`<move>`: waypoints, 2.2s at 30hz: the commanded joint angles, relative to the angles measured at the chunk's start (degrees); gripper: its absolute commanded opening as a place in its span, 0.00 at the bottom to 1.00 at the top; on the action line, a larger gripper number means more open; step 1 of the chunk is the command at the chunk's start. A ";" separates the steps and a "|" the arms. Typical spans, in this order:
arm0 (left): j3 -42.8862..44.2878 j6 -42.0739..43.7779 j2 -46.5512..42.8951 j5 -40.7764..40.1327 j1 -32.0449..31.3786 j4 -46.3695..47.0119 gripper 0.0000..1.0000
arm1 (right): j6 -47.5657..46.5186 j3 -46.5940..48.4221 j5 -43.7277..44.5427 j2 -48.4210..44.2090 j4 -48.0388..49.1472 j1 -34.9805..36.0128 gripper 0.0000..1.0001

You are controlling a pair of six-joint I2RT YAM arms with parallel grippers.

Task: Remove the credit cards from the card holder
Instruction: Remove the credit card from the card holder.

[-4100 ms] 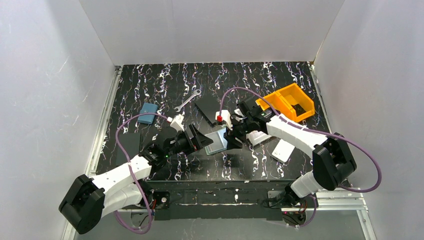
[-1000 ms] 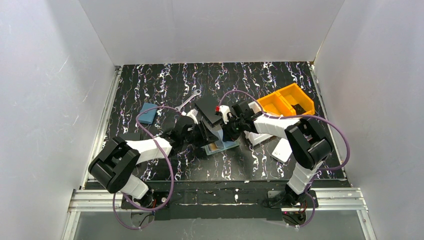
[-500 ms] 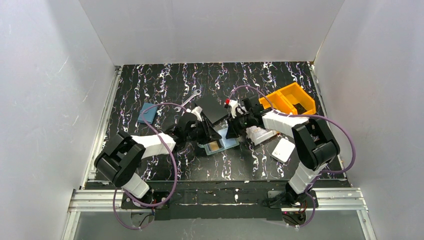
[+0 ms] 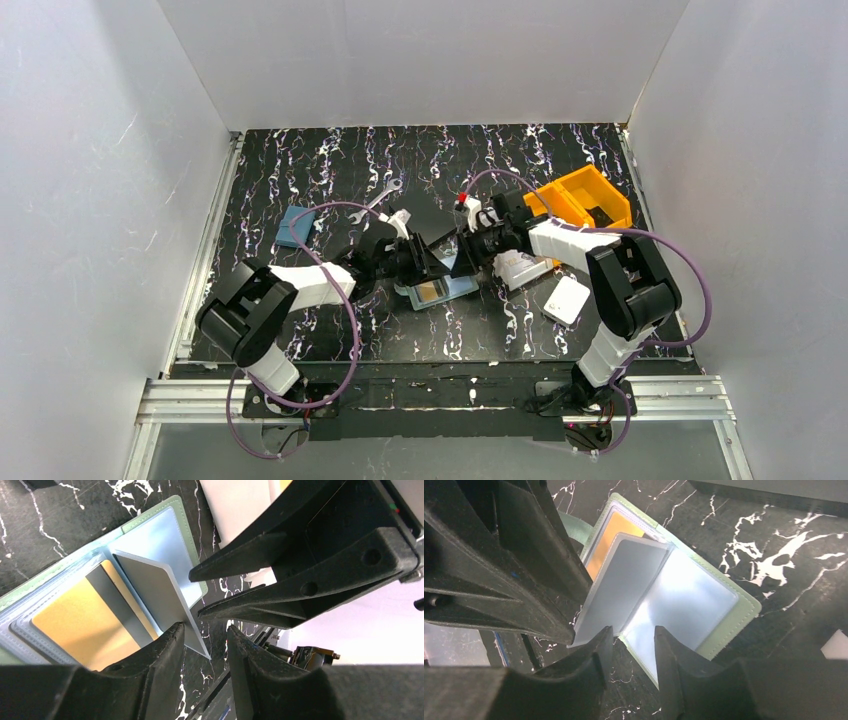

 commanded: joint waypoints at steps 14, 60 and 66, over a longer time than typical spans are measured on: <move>3.35 -1.90 4.37 3.28 0.84 6.26 0.37 | 1.16 0.03 -9.22 1.41 1.08 -2.54 0.62; -7.27 -2.82 -4.36 -0.80 3.34 9.71 0.38 | 4.36 -0.29 -11.71 4.31 2.33 -2.10 0.39; -9.55 -3.04 -6.72 -1.30 3.37 10.04 0.38 | 5.49 -0.32 -6.53 5.14 2.14 -1.72 0.23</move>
